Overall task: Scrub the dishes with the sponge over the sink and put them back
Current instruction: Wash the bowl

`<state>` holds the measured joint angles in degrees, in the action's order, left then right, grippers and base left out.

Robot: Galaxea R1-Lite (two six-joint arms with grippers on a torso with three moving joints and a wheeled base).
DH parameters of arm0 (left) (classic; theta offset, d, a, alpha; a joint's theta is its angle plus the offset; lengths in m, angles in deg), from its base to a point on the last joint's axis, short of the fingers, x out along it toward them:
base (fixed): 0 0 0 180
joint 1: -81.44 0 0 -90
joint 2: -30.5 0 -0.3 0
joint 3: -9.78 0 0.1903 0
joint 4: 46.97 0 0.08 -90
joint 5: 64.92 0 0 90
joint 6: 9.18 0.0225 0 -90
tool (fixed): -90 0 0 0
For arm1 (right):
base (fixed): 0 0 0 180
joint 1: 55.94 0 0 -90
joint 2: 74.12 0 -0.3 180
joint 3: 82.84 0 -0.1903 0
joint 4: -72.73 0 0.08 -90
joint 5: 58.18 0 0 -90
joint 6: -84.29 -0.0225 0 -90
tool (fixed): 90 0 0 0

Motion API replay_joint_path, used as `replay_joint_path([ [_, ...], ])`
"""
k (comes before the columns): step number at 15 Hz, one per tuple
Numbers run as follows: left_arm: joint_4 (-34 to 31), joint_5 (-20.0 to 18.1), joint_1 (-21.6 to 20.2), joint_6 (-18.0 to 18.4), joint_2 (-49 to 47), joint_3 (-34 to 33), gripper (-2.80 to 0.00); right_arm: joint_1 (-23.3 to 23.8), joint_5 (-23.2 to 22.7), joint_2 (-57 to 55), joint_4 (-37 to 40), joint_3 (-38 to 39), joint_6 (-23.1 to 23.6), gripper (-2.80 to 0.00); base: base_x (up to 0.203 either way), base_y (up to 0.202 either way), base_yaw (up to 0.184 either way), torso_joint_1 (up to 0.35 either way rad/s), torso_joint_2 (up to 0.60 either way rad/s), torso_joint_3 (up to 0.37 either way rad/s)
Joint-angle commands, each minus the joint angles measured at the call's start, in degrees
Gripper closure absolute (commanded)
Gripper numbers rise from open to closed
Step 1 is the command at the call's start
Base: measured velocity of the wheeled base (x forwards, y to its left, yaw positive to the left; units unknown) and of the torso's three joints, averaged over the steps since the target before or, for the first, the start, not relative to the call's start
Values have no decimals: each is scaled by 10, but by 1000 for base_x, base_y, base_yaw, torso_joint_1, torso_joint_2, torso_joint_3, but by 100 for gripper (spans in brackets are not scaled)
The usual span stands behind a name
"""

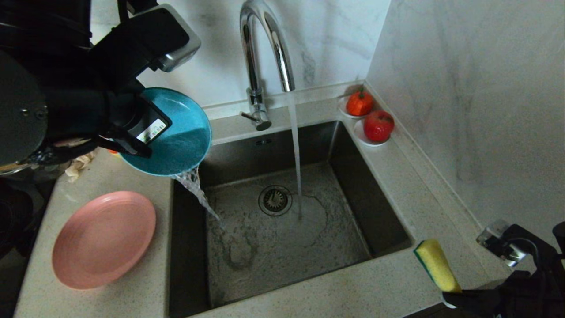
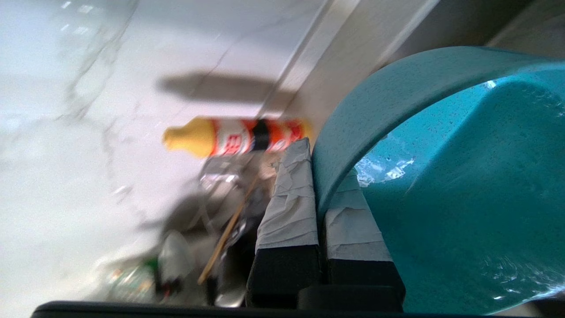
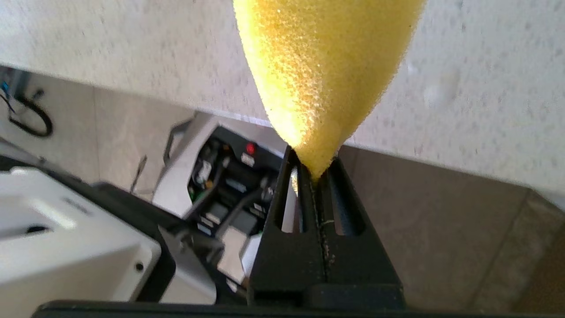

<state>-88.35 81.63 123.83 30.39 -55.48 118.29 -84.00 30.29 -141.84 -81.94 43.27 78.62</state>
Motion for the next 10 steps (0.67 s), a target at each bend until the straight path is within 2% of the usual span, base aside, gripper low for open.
replay_joint_path([
  [1, -1, 21, 1, 4, -10, 4, 0, 7, -2, -2, -17, 12, 1, 0, 0, 0, 0, 0, 0, 0],
  [3, 0, 45, 1, 6, -9, 4, 0, 7, -6, -1, -18, 12, 1, 0, 0, 0, 0, 0, 0, 0],
  [5, -1, 85, 2, 13, -9, 3, 0, 7, -14, 1, -18, 7, 1, 0, 0, 0, 0, 0, 0, 0],
  [10, -4, 133, 25, 32, -12, -44, 0, 7, -21, 1, -21, 5, 0, 0, 0, 0, 0, 0, 0, 0],
])
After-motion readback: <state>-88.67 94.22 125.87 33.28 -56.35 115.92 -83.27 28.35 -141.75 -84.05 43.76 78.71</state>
